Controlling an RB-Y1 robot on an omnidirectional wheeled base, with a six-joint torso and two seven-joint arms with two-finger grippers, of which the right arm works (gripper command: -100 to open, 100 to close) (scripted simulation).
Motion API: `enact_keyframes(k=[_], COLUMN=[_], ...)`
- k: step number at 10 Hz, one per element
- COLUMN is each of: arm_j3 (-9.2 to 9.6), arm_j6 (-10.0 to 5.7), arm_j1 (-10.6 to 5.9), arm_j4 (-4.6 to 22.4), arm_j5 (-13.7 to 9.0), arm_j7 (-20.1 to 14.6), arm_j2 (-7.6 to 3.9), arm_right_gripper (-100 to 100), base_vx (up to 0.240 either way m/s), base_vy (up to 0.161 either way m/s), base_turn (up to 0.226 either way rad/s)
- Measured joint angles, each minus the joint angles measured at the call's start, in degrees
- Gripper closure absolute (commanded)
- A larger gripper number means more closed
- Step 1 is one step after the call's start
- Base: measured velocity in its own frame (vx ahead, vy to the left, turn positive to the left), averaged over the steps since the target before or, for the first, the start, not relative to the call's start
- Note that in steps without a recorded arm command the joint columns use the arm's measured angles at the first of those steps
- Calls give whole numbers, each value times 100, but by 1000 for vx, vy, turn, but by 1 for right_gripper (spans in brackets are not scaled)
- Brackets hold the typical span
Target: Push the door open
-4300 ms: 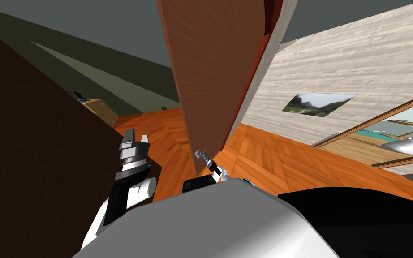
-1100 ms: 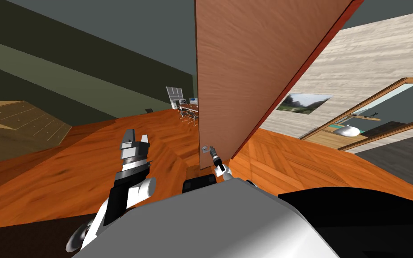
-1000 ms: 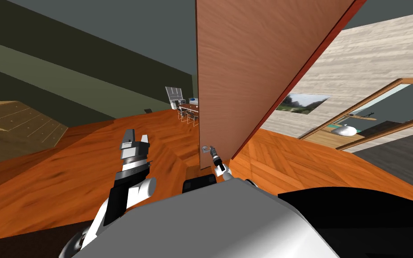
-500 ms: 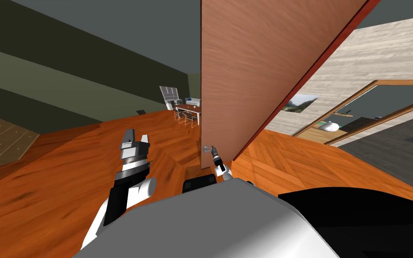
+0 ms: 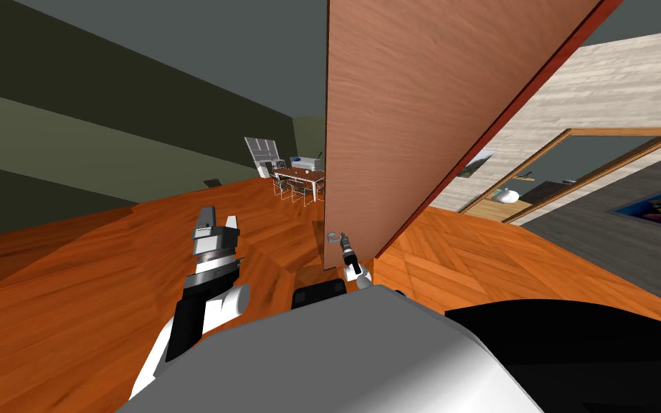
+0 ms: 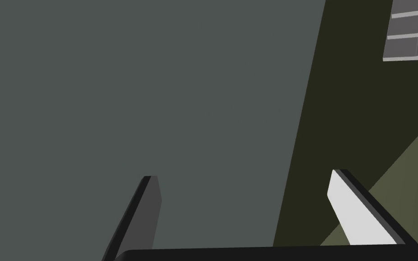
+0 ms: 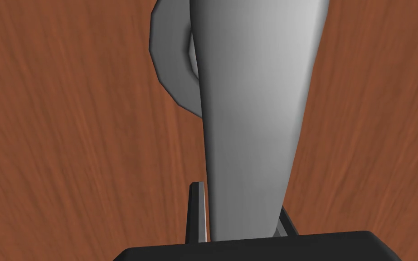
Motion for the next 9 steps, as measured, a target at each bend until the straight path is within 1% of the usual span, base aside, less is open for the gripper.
enact_keyframes(k=[1,2,4,5,6,8,9], arm_j3=[-56,-103,-223,-264,-308,-386,-434], arm_j6=[-18,13,-30,-4,22,28,11], arm_j1=[-30,17,-17,13,-11,-2,-4], arm_j4=[47,-42,31,-27,-32,-26,39], arm_j5=[-25,-44,-98,-115,-135,-177,-206], arm_j7=[20,41,83,110,130,159,175], arm_j2=[0,8,23,51,63,6,-44], arm_right_gripper=[100,100,100,100,100,100,100], base_vx=[136,141,149,116,47,147,177], base_vy=[133,134,126,92,20,83,90], base_turn=[-90,-102,-76,-59,-55,-57,-42])
